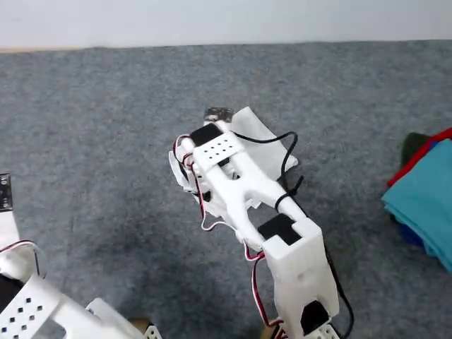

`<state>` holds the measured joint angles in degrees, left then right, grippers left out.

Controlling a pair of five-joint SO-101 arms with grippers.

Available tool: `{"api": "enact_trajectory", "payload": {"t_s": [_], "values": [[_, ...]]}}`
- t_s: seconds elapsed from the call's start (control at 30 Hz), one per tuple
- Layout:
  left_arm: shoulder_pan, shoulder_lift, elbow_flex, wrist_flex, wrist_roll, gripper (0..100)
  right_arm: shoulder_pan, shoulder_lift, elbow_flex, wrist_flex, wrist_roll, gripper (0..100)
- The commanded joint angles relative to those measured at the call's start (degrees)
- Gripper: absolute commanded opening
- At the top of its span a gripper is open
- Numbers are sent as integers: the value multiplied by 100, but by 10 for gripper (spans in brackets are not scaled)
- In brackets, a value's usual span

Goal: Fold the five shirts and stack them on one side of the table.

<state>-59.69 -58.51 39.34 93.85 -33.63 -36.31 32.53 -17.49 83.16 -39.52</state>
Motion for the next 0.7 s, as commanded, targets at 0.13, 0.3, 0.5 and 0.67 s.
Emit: {"api": "enact_trajectory", "payload": {"t_s": [0.13,0.3,0.5,0.67], "values": [[-44,-88,-189,44,-44,32,-92,-101,-897,-40,-9,217],[-44,-88,-189,44,-44,32,84,-101,-1653,927,-9,217],[-26,-88,-119,18,-44,32,523,-101,-2022,1780,-53,217],[-18,-88,110,9,-44,32,989,-101,-2013,1930,-44,218]]}}
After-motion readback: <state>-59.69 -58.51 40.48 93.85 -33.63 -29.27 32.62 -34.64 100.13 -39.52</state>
